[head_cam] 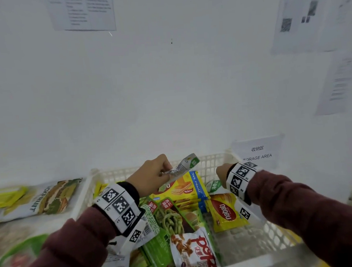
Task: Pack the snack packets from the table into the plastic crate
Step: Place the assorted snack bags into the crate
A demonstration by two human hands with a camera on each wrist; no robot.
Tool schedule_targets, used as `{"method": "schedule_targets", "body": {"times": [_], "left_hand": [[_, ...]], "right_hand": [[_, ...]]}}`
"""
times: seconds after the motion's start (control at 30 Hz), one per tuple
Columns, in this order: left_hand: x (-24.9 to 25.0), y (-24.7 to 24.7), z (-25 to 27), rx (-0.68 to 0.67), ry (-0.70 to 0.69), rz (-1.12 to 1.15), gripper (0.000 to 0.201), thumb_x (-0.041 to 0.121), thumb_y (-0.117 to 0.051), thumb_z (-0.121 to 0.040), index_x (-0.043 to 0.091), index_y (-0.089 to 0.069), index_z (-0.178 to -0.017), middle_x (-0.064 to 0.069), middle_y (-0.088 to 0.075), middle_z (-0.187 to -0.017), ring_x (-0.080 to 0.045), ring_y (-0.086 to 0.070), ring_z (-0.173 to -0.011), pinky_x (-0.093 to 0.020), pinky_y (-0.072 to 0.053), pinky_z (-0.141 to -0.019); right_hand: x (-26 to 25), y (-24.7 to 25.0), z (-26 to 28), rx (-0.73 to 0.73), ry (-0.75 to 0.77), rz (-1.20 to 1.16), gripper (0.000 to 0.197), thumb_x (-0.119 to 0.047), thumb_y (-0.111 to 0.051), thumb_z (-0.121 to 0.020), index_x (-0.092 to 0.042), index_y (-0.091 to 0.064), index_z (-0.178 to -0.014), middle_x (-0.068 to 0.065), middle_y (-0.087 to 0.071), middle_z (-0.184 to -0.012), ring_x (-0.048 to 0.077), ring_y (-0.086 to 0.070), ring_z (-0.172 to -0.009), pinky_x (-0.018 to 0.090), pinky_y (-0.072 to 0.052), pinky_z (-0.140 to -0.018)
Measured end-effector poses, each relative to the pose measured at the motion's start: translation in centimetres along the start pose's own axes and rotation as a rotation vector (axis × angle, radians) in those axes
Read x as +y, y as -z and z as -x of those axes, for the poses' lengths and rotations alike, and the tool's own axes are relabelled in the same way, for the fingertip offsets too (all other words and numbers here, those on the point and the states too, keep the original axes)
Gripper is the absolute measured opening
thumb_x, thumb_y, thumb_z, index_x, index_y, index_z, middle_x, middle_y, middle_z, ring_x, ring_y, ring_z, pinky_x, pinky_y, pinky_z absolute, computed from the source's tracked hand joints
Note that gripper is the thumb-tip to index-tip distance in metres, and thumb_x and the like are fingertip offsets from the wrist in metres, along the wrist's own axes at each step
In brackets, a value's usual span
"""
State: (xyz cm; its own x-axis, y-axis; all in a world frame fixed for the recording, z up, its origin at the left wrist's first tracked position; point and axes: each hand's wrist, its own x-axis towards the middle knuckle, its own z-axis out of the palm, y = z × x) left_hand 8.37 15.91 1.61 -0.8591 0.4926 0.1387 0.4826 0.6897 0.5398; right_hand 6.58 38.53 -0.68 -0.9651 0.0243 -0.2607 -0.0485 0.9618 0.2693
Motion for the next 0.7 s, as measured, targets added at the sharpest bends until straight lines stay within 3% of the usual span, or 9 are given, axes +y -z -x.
{"method": "schedule_targets", "body": {"times": [0.07,0.17,0.33,0.47,0.6,0.67,0.7], "left_hand": [[-0.1,0.0,-0.1,0.006,-0.002,0.003,0.011,0.011,-0.047,-0.094,0.019,-0.040,-0.092,-0.008,-0.059,-0.096,-0.033,-0.059,-0.081,-0.019,-0.043,-0.058],[-0.1,0.0,-0.2,0.012,-0.002,0.001,0.009,0.011,-0.047,-0.095,0.017,-0.040,-0.094,-0.001,-0.054,-0.086,-0.023,-0.054,-0.071,-0.013,-0.040,-0.052],[-0.1,0.0,-0.2,0.011,0.000,0.014,0.008,0.009,-0.047,-0.094,0.015,-0.041,-0.094,0.004,-0.050,-0.078,-0.020,-0.048,-0.065,-0.011,-0.039,-0.049],[0.4,-0.2,-0.4,0.003,-0.025,-0.003,0.008,0.010,-0.046,-0.095,0.015,-0.040,-0.093,0.006,-0.046,-0.073,-0.021,-0.045,-0.064,-0.020,-0.035,-0.056],[0.5,0.0,-0.2,0.003,-0.030,0.009,0.010,0.009,-0.048,-0.093,0.016,-0.041,-0.093,-0.009,-0.061,-0.097,-0.033,-0.058,-0.085,-0.038,-0.047,-0.072],[0.4,0.1,-0.1,0.001,-0.023,0.016,0.011,0.009,-0.048,-0.093,0.017,-0.041,-0.092,-0.008,-0.060,-0.098,-0.034,-0.058,-0.088,-0.039,-0.047,-0.072],[0.4,0.0,-0.1,0.002,-0.020,0.016,0.013,0.008,-0.048,-0.093,0.018,-0.040,-0.091,-0.004,-0.058,-0.094,-0.032,-0.057,-0.086,-0.034,-0.045,-0.070]], "right_hand": [[-0.6,-0.5,-0.1,-0.032,0.012,0.001,0.035,-0.015,-0.052,-0.090,0.000,-0.049,-0.122,0.013,-0.056,-0.125,0.029,-0.056,-0.114,0.036,-0.048,-0.094],[-1.0,-1.6,-0.5,-0.024,0.078,0.024,0.041,-0.023,-0.059,-0.087,-0.004,-0.051,-0.122,0.012,-0.057,-0.121,0.029,-0.057,-0.111,0.038,-0.050,-0.092],[-1.9,-2.5,-1.1,-0.018,0.025,-0.146,0.034,-0.024,-0.045,-0.094,-0.007,-0.050,-0.122,0.015,-0.054,-0.128,0.030,-0.053,-0.117,0.034,-0.043,-0.095],[-1.7,-3.0,-1.2,-0.004,0.033,-0.230,0.031,-0.020,-0.045,-0.094,-0.013,-0.051,-0.124,0.011,-0.054,-0.129,0.028,-0.053,-0.117,0.033,-0.042,-0.094],[-1.2,-3.1,-1.3,-0.012,0.034,-0.261,0.038,-0.008,-0.048,-0.090,-0.014,-0.051,-0.128,0.012,-0.052,-0.131,0.029,-0.052,-0.119,0.034,-0.043,-0.097],[-0.9,-3.0,-1.6,-0.007,0.044,-0.308,0.042,-0.002,-0.050,-0.088,-0.016,-0.054,-0.128,0.010,-0.051,-0.134,0.027,-0.051,-0.122,0.032,-0.042,-0.099],[-0.8,-3.1,-1.8,-0.004,0.042,-0.333,0.045,0.001,-0.051,-0.087,-0.018,-0.056,-0.127,0.009,-0.050,-0.136,0.026,-0.050,-0.123,0.030,-0.041,-0.100]]}}
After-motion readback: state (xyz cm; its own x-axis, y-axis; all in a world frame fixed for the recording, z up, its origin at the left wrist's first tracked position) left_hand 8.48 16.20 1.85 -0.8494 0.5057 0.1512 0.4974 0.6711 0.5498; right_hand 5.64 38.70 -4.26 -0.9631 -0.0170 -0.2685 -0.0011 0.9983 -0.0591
